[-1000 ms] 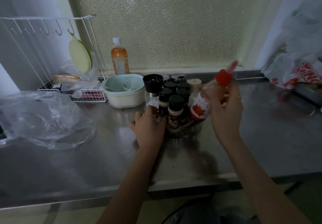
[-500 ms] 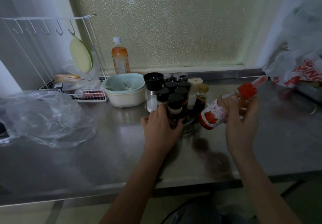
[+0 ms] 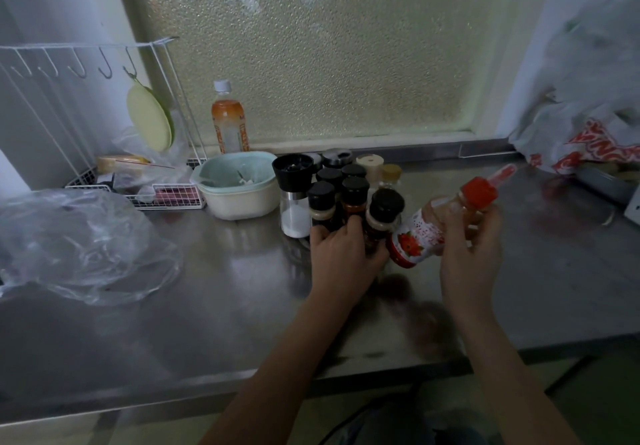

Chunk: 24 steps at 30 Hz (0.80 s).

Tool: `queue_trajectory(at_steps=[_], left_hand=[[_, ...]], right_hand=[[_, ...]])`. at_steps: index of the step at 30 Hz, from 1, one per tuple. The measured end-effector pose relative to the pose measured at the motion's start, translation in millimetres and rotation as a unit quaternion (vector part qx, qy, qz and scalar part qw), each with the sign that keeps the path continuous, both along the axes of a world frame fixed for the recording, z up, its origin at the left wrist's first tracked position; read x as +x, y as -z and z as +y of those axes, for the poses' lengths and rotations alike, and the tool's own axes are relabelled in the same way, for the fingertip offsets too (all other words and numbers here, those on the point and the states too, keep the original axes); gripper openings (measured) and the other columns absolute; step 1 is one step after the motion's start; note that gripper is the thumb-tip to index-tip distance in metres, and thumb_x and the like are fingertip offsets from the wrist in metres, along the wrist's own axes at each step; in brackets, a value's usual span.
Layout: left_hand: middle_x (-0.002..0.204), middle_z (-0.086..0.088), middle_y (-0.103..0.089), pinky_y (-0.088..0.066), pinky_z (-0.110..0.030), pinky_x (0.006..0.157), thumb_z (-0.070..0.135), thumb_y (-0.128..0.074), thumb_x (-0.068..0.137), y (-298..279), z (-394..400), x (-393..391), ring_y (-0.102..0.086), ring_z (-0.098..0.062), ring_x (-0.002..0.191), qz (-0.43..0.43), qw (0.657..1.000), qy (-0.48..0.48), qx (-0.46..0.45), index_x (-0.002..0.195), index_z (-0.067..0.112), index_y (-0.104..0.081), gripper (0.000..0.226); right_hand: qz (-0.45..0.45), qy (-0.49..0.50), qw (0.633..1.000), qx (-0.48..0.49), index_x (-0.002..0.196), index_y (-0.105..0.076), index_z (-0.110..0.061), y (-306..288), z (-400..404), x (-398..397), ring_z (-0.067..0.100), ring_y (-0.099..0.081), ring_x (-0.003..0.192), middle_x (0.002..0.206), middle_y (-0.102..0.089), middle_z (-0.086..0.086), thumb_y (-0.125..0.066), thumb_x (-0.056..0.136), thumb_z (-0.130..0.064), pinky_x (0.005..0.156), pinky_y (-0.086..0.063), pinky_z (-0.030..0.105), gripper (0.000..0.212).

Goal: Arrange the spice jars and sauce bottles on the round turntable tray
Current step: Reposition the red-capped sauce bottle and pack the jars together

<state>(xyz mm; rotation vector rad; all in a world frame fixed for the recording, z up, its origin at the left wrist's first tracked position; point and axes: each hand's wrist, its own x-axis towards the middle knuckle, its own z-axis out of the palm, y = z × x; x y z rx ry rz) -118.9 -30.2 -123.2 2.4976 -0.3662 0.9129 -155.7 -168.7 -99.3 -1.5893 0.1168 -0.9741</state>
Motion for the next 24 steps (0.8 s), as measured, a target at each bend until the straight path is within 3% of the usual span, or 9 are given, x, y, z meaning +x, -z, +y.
queue_trajectory(at_steps=[3, 7, 11, 16, 24], left_hand=[[0.063, -0.008, -0.069, -0.045, -0.033, 0.065, 0.041, -0.05, 0.08, -0.2, -13.5, 3.2, -0.064, -0.03, 0.054, 0.005, 0.999, -0.007, -0.032, 0.086, 0.008, -0.056, 0.034], [0.088, -0.019, -0.07, -0.047, -0.037, 0.06, 0.036, -0.058, 0.089, -5.6, -23.0, 2.1, -0.066, -0.039, 0.075, 0.097, 0.991, -0.011, -0.096, 0.119, 0.001, -0.044, 0.048], [0.092, -0.013, -0.068, -0.037, -0.033, 0.059, 0.042, -0.052, 0.092, -10.7, -24.4, 10.1, -0.064, -0.035, 0.081, 0.122, 0.985, -0.061, -0.109, 0.105, 0.008, -0.05, 0.036], [0.083, -0.01, -0.067, -0.042, -0.032, 0.06, 0.04, -0.049, 0.093, -12.5, -24.8, 15.2, -0.063, -0.031, 0.077, 0.138, 0.98, -0.096, -0.108, 0.089, 0.01, -0.056, 0.032], [0.067, -0.006, -0.065, -0.03, -0.026, 0.052, 0.041, -0.053, 0.091, -9.7, -19.4, 7.4, -0.06, -0.024, 0.063, 0.098, 0.987, -0.064, -0.111, 0.071, 0.012, -0.057, 0.035]], right_hand=[[0.001, 0.002, 1.0, -0.009, 0.107, -0.046, -0.027, -1.2, -0.8, 1.7, -0.014, -0.057, 0.08, 0.095, -0.054, -0.02, -0.052, 0.092, -0.034, 0.063, -0.044, 0.003, 0.018], [0.015, -0.005, 1.0, -0.026, 0.106, -0.046, -0.03, -0.6, -5.4, 5.3, -0.005, -0.059, 0.083, 0.096, -0.055, -0.021, -0.051, 0.09, -0.039, 0.068, -0.053, 0.021, 0.019], [0.015, -0.018, 0.999, -0.041, 0.105, -0.047, -0.029, -2.2, -5.8, 6.0, -0.01, -0.058, 0.081, 0.095, -0.056, -0.02, -0.052, 0.092, -0.035, 0.069, -0.055, 0.03, 0.015], [0.02, -0.023, 0.999, -0.043, 0.106, -0.047, -0.028, -3.4, -5.4, 6.5, -0.008, -0.058, 0.082, 0.095, -0.057, -0.02, -0.053, 0.091, -0.036, 0.071, -0.056, 0.033, 0.017], [0.026, -0.033, 0.998, -0.051, 0.111, -0.048, -0.027, -6.5, -4.1, 5.0, 0.003, -0.06, 0.092, 0.1, -0.056, -0.019, -0.053, 0.092, -0.035, 0.074, -0.057, 0.033, 0.021]])
